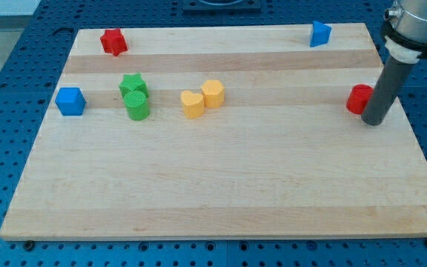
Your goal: Move the red circle slightly up
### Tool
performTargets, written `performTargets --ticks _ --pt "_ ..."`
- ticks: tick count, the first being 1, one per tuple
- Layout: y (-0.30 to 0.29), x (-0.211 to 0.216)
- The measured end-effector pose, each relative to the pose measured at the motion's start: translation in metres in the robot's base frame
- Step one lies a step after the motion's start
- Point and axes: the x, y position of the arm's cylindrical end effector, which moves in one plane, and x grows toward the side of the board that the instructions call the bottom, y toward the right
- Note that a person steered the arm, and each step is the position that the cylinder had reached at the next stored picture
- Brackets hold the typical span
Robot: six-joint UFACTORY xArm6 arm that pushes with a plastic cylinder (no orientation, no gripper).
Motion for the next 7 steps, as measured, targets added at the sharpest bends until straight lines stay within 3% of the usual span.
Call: performTargets --ticks 7 --pt "0.009 -0.018"
